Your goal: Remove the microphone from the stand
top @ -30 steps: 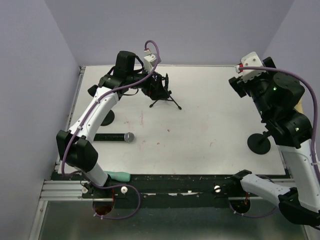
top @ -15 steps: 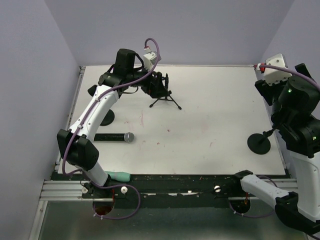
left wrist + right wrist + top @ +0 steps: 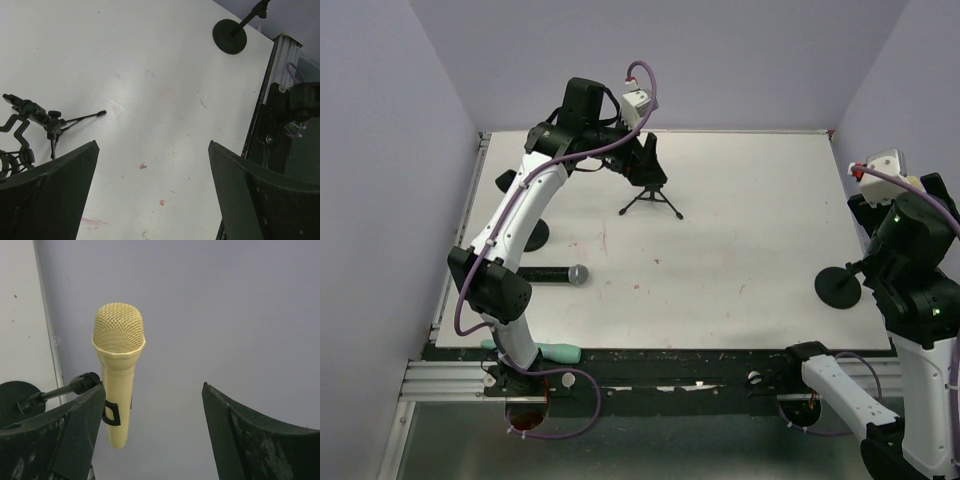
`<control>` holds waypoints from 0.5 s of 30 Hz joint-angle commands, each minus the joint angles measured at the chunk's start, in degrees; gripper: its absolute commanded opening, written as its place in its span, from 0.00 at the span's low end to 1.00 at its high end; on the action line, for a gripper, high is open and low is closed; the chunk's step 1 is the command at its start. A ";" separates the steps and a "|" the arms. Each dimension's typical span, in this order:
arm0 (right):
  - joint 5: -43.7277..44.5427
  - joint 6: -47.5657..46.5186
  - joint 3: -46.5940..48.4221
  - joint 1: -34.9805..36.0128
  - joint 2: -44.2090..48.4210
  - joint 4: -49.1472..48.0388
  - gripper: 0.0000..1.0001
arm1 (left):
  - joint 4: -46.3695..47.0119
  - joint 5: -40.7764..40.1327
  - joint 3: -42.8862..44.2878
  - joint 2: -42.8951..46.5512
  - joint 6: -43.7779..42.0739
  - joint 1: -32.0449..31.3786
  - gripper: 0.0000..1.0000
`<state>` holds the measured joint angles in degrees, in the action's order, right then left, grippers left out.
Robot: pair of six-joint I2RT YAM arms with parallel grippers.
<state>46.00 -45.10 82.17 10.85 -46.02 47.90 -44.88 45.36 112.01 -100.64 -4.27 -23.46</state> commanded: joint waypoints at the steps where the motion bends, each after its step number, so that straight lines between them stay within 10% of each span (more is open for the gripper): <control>1: 1.11 -1.22 -4.12 -0.48 1.63 0.44 0.84 | -6.18 -1.50 4.01 -0.87 -3.37 -1.67 0.99; 15: 4.71 -3.24 -11.77 -4.61 -0.38 -10.89 0.76 | -5.13 -1.33 0.94 1.32 -2.23 -3.26 0.99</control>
<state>48.27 -46.48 71.55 7.35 -45.36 42.30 -49.71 44.73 114.39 -101.16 -6.28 -26.30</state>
